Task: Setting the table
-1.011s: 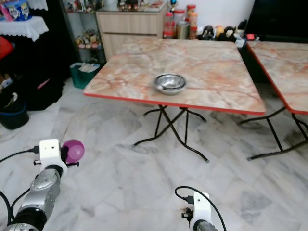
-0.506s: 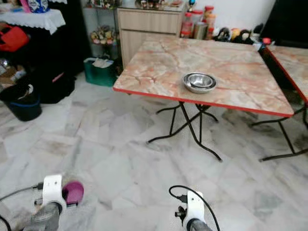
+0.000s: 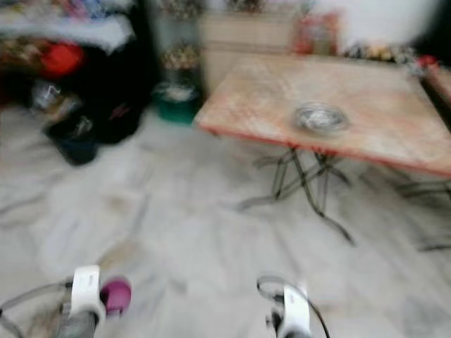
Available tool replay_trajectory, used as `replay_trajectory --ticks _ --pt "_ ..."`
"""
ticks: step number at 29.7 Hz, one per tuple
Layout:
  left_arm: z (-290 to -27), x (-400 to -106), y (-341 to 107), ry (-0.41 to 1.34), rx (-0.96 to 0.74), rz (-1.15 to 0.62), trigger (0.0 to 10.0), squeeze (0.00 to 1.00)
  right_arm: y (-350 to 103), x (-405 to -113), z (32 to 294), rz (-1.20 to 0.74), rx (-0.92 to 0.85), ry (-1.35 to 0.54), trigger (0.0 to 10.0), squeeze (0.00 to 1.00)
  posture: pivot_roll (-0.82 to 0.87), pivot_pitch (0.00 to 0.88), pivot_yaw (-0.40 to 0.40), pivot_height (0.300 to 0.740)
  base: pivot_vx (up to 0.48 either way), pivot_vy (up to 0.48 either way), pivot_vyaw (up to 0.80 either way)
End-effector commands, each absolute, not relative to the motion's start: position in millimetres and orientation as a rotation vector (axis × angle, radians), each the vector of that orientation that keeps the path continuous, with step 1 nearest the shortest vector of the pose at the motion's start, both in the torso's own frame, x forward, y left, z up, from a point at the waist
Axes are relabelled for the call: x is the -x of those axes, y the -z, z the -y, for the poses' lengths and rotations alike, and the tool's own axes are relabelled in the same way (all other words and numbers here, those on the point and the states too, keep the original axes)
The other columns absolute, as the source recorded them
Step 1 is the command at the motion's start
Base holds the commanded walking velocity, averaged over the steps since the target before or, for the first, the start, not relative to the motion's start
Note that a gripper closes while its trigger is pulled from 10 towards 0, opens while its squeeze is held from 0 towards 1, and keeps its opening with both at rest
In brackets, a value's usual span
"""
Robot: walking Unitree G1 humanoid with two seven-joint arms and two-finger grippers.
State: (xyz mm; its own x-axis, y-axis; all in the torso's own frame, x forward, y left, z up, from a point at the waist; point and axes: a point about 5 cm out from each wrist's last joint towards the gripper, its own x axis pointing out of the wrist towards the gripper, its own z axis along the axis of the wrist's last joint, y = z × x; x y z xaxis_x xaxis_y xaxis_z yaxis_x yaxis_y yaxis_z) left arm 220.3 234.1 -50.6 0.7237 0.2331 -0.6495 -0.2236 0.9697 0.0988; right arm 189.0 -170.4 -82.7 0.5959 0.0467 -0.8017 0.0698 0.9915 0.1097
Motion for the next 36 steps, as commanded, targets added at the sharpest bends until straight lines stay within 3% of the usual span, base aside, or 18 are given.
replay_trajectory --ticks 1,11,25,36 --pt "-230.0 -231.3 44.1 -0.231 -0.025 -0.683 10.0 0.00 78.6 -196.5 170.6 -0.903 -0.136 0.013 10.0 0.00 0.10 0.000 -0.018 0.740 0.472 0.000 0.00" --pt "-227.1 -230.6 45.5 -0.215 -0.017 -0.687 10.0 0.00 79.2 -195.6 170.9 -0.909 -0.140 0.027 10.0 0.00 0.10 0.000 -0.018 0.740 0.470 0.000 0.00" --pt "-224.1 -232.9 44.9 -0.199 -0.001 -0.685 10.0 0.00 78.7 -196.7 171.8 -0.913 -0.134 0.019 10.0 0.00 0.10 0.000 -0.022 0.740 0.365 0.000 -0.59" --pt "-222.6 -231.4 46.8 -0.189 -0.003 -0.703 10.0 0.00 78.3 -197.2 172.4 -0.907 -0.129 0.019 10.0 0.00 0.10 0.000 -0.027 0.740 0.073 0.000 -0.37"
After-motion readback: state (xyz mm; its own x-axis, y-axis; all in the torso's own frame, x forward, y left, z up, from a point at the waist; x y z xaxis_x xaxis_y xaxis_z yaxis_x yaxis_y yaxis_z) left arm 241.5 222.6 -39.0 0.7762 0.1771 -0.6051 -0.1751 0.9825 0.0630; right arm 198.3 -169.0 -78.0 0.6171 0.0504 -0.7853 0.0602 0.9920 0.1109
